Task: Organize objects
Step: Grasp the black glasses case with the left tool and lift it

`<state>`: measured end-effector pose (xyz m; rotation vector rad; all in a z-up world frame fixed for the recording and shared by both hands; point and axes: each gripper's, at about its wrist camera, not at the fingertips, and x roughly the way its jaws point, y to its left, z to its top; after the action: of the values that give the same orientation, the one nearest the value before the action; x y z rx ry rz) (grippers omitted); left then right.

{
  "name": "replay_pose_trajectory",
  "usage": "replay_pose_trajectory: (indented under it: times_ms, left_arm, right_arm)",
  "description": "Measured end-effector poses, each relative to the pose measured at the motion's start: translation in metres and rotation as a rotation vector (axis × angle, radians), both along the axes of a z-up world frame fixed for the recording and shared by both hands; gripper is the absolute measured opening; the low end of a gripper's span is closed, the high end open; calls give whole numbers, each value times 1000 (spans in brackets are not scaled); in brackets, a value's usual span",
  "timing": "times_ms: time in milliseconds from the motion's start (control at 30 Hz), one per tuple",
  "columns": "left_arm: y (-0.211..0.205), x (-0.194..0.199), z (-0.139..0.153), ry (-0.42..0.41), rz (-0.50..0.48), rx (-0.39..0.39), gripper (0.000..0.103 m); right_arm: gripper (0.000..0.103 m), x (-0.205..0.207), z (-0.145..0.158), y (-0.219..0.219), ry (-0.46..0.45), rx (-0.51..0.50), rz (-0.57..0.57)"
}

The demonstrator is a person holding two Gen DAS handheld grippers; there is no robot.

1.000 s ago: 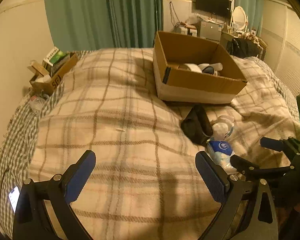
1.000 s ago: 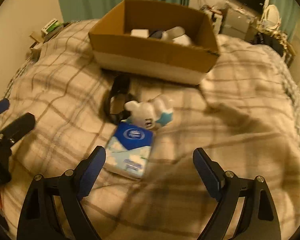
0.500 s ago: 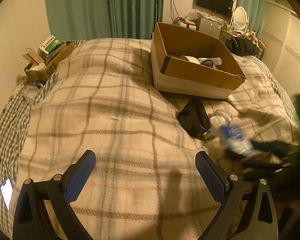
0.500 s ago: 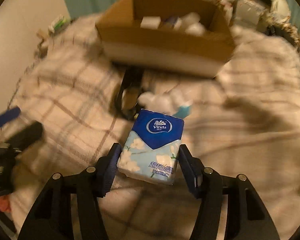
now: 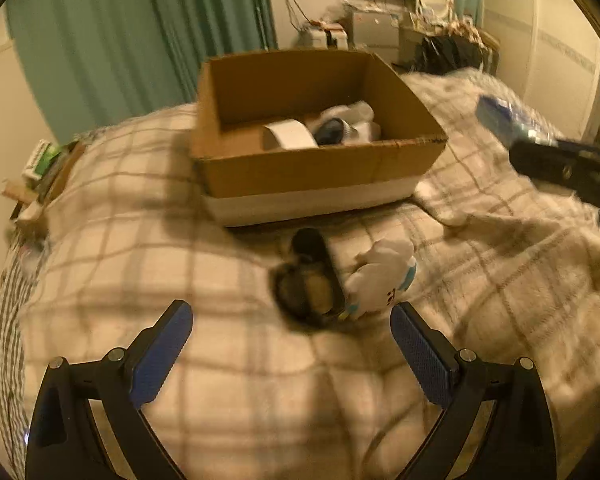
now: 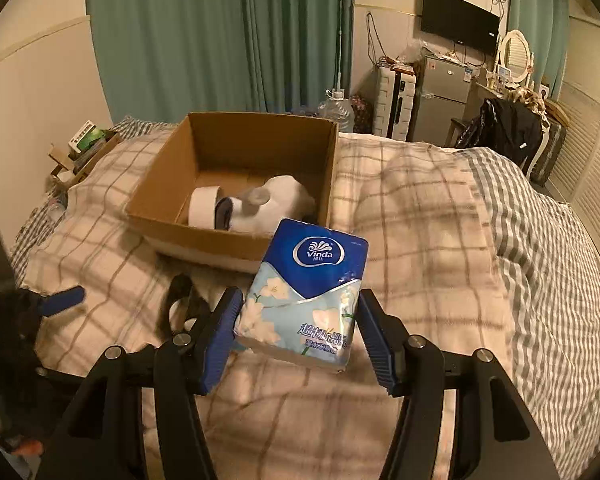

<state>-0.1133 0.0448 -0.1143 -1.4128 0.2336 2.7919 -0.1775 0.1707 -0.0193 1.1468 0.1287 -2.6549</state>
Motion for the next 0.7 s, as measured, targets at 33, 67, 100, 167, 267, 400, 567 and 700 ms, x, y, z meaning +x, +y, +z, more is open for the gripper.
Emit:
replay_pose_trajectory:
  times_ms: [33,67,100,167,267,400,567,700]
  left_arm:
    - [3,-4,-6,-17,-6,-6,98]
    - [6,-8,-13,-40,-13,-12,96]
    - [7,-11,-22,-66,-17,-17,94]
    - [8,-16,-36,-112,-18,-28,91]
    - [5,-28,-49,-155,1,-26,81]
    - [-9,-41,-48,-153,45,35,72]
    - [-6,-49,-53,-170,-6,88,42]
    - [-7,-41,-53,-165,-16,127,37]
  right_arm:
    - [58,-3,-6,3,-6,-8,-1]
    - [58,-4,-14,5,-18,-7,-7]
    - [58,-3,-21,7,-28,-3,-14]
    - [58,-6,-38,7,-67,-1,-7]
    - [58,-7,-44,4,-89,-17,19]
    - [58,-1,-39,5,-64,-33,36]
    - [58,-1,-45,7,-88,-42,31]
    - [58,4,-47,6,-99,-48,31]
